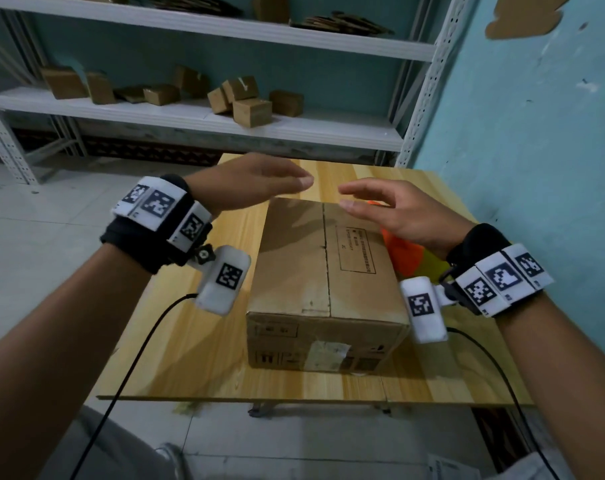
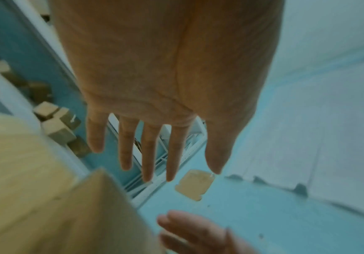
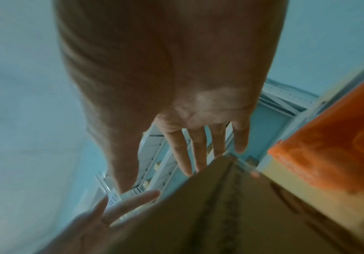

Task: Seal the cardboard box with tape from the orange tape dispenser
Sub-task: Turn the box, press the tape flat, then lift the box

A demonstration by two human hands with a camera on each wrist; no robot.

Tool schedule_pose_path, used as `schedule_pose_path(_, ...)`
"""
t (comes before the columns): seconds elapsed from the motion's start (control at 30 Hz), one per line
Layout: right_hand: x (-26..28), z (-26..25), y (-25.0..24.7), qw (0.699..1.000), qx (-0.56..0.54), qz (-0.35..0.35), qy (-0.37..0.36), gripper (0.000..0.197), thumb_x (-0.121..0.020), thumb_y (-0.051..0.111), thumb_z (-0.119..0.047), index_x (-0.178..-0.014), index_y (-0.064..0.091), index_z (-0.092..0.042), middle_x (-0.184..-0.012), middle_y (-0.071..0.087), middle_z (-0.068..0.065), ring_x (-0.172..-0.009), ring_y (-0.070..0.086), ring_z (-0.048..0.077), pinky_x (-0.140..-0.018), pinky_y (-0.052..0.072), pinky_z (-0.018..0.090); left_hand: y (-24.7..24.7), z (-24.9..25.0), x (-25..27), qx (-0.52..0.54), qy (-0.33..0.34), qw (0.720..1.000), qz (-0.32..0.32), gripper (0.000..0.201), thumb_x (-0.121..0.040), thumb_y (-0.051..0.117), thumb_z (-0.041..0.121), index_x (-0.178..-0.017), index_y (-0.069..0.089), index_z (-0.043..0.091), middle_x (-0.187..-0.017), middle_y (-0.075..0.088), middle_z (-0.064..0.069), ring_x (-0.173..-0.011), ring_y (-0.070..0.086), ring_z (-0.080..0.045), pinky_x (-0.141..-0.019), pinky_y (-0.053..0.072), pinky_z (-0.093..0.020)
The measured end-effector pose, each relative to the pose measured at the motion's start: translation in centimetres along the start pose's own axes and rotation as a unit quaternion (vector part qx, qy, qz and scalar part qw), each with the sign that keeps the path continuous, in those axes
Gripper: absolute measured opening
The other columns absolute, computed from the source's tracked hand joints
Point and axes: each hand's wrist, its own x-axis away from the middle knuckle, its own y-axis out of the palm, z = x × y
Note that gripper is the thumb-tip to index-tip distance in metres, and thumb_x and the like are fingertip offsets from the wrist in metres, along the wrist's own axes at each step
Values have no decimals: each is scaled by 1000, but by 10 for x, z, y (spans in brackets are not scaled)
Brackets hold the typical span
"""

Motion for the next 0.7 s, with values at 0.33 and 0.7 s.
schedule_pose_path(0.33,9,-9,7,989,-138,33,27,64,-74,73,-50,-132,61,-25,-133,60,-10,-126,51,4,-111,40,33,6,9,10,147,20,989,-10,41,-85,62,41,-125,61,31,-130,56,16,-119,45,5,-90,31,-18)
schedule_pose_path(0.7,3,2,7,996,-68,-43,42,83,-66,81,-62,-139,50,-39,-146,46,-16,-137,38,7,-117,31,43,8,2,6,102,-28,990,-89,65,-70,71,40,-132,52,34,-140,48,12,-128,39,-4,-108,29,-31)
